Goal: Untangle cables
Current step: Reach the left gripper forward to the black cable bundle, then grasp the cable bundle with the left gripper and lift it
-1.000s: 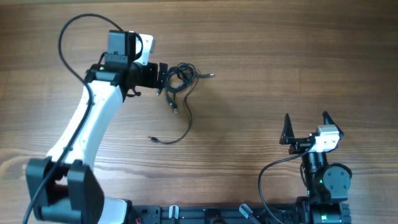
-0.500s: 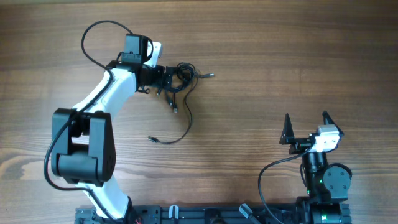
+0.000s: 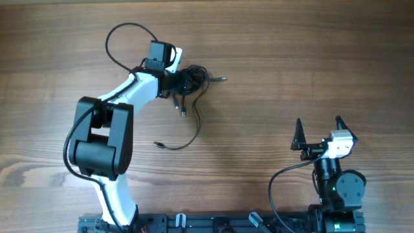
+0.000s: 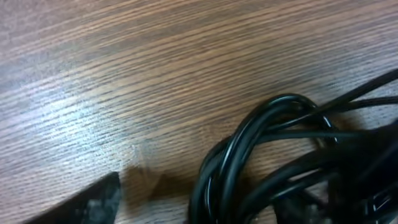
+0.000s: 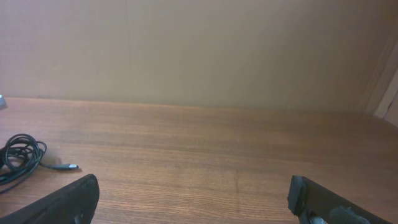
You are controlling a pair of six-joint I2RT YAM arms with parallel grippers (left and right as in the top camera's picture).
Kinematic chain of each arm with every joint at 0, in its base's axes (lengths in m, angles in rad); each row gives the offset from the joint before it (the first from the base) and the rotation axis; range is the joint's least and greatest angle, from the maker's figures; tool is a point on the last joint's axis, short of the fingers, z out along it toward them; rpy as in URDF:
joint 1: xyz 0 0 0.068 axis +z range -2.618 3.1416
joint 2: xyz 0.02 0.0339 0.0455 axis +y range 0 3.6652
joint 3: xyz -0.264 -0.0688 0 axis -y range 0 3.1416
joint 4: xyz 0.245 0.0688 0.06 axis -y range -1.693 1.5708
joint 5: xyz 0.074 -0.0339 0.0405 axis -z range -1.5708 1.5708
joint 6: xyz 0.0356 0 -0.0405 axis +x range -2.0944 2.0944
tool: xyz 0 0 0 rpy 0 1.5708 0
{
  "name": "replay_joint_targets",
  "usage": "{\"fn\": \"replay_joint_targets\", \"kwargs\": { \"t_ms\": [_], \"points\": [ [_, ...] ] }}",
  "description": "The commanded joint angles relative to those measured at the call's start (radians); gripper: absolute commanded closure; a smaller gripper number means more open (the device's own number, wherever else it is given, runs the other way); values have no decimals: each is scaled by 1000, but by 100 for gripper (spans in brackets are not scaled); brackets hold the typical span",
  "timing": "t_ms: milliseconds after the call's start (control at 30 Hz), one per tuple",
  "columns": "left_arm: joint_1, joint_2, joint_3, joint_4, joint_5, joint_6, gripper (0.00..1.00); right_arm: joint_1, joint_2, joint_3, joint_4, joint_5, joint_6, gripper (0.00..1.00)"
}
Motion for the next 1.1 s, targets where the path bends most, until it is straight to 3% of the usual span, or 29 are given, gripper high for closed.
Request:
{"fn": "replay_joint_targets", "kwargs": {
  "t_ms": [0,67,133,333,500,767,833,1067],
  "points": [
    [-2,14,16,-1,-8,7,47,5,-6,-1,3,2,14,0],
    [-2,16,16,-5,-5,7,79,5,-6,-1,3,2,14,0],
    [-2,19,16,-8,-5,7,96,5,-6,-1,3,2,14,0],
    [-2,-9,16,-16,17,7,96,5,-2,-1,3,2,14,0],
    [-4,-211,16,-36,60,56,96,5,-2,-1,3,2,14,0],
    [-4,-490,16,-63,258,63,96,5,-2,-1,3,2,14,0],
    [-4,-530,16,-122,320,113,96,5,-2,-1,3,2,14,0],
    [-60,-577,16,-234,325,140,96,5,-2,-1,4,2,14,0]
  ]
}}
